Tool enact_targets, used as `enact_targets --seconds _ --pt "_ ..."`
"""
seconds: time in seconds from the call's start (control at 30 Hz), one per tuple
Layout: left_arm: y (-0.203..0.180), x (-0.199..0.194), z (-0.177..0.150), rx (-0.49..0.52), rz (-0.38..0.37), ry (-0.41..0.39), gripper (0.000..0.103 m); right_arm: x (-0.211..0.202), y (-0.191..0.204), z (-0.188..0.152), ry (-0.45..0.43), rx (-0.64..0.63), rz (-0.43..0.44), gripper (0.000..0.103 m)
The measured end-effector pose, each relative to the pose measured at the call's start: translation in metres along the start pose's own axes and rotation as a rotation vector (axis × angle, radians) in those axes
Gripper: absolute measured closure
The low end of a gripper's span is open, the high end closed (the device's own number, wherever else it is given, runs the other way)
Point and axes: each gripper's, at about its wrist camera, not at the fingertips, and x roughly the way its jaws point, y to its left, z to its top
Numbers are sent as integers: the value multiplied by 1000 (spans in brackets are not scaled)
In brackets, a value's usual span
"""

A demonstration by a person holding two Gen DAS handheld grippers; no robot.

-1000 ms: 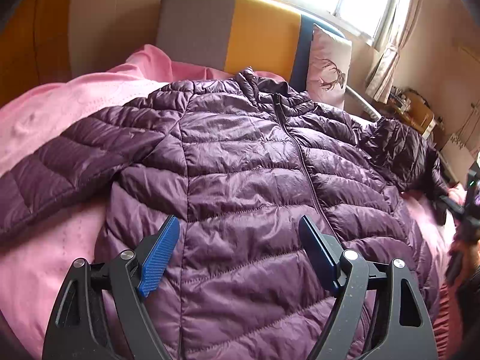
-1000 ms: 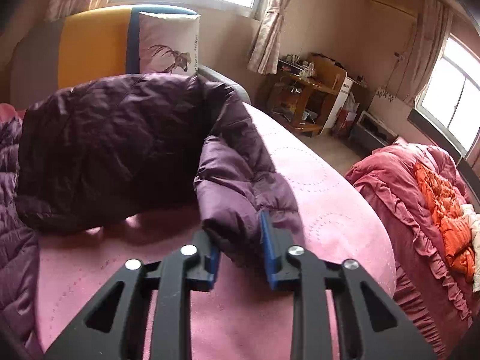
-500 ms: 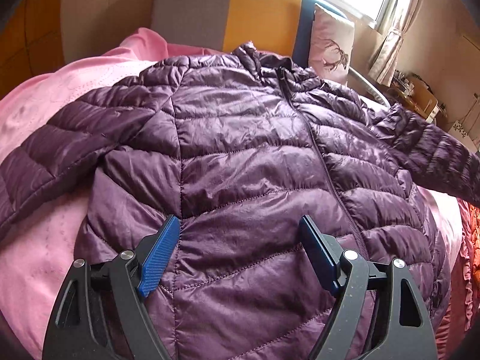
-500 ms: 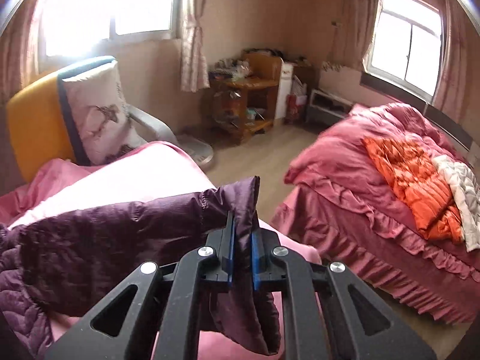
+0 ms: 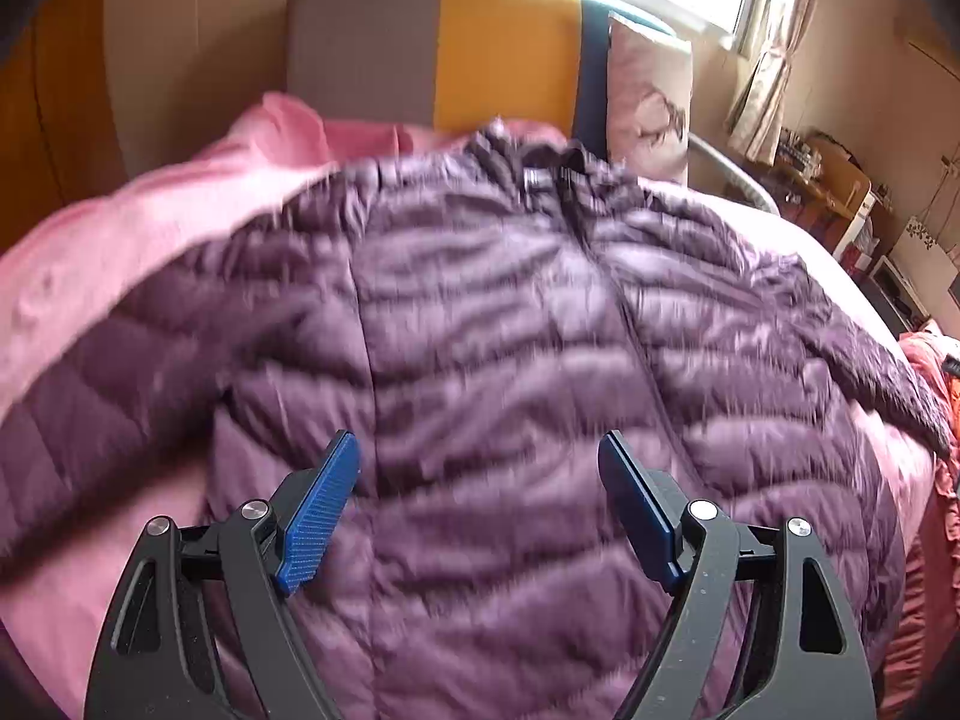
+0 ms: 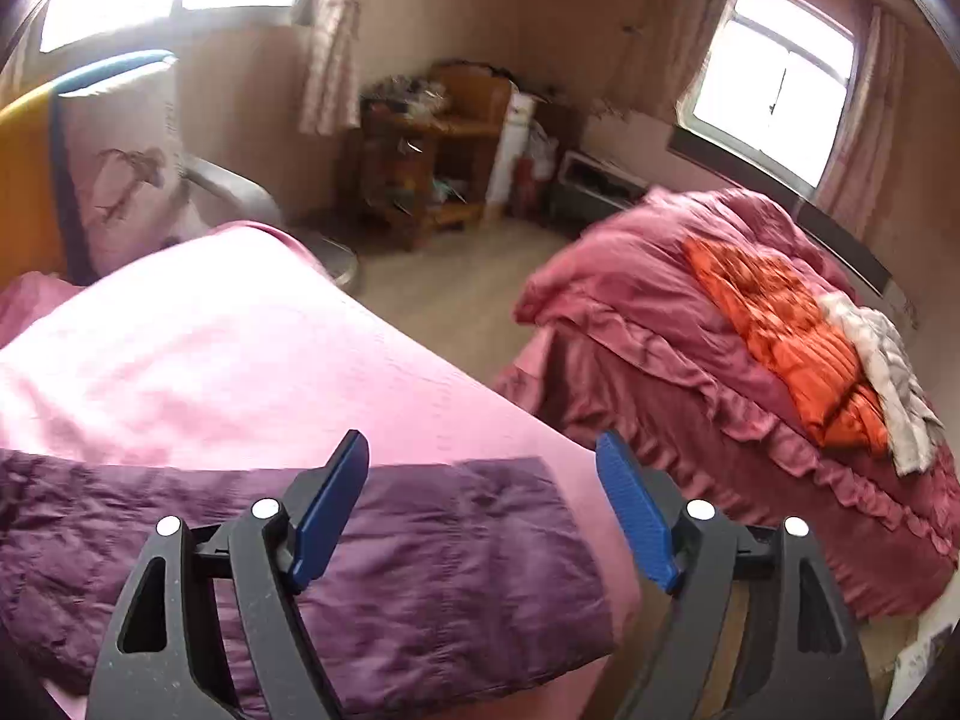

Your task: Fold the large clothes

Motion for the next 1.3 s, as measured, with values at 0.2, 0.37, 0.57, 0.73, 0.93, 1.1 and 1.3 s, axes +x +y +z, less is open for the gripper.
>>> enact_targets --seconds 0.2,0.37,0.57,0.73,0.93,1.1,1.3 --pt "4 12 18 7 57 -64 22 -78 154 -23 24 -219 657 23" --pt "30 27 15 -64 70 -34 22 -97 272 -56 135 -375 888 26" --pt "60 38 -10 -204 2 13 20 1 288 -65 267 -267 653 28" --pt "55 33 -19 -200 5 4 20 21 285 -60 230 -266 613 21" --pt "58 29 -22 -215 -2 -2 20 3 263 -51 206 -223 599 15" --pt "55 28 -21 -215 4 -8 19 -21 164 -53 216 -6 725 13" --pt "56 29 -20 -224 -26 -18 15 -14 24 -85 318 328 759 13"
